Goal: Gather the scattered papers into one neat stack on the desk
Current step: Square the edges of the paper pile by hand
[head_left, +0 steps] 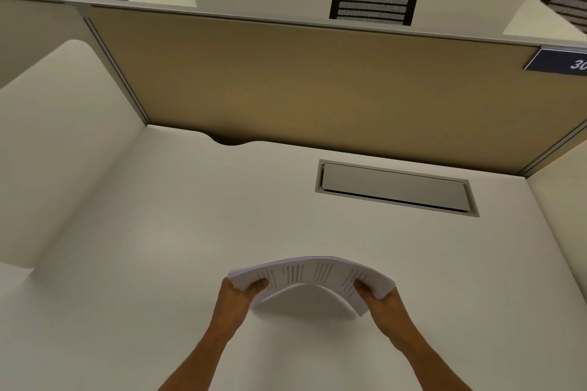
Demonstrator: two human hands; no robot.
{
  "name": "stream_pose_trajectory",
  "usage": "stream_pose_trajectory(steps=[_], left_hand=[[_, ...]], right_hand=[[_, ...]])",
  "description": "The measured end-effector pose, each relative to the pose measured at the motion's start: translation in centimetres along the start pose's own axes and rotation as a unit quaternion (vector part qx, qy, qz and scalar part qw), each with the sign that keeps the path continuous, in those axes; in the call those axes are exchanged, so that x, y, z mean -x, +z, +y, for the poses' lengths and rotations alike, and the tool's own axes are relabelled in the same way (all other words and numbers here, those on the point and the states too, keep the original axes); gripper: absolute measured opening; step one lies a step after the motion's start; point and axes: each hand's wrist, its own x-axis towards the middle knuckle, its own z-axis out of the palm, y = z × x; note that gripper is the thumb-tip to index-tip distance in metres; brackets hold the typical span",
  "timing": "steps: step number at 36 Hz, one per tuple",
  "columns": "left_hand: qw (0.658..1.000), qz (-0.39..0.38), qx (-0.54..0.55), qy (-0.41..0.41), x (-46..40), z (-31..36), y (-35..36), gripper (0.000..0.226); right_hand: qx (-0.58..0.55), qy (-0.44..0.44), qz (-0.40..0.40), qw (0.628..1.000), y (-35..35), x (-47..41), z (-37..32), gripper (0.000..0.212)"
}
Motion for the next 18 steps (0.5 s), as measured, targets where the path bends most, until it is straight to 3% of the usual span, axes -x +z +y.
stream_pose_trajectory(steps=[8, 12, 15, 18], left_hand=[[1.0, -0.019, -0.006, -0.015, 0.2, -0.5, 0.3, 0.027], [0.999, -0.017, -0.007, -0.038, 0.0, -0.1, 0.1, 0.024], [0.997, -0.029, -0.009, -0.066, -0.2, 0.0, -0.5, 0.015], [0.994, -0.076, 0.003, -0.075, 0.1, -0.1, -1.3, 0.027]], right_hand=[[0.034, -0.002, -0.01, 0.999, 0.2, -0.2, 1.7, 0.03], [0.052, 0.013, -0.019, 0.998, -0.1, -1.2, 2.3, 0.013], [0.078, -0.005, -0.037, 0.996, -0.5, -2.1, 1.4, 0.018], [0.095, -0.033, -0.073, 0.992, -1.3, -2.6, -0.5, 0.013]])
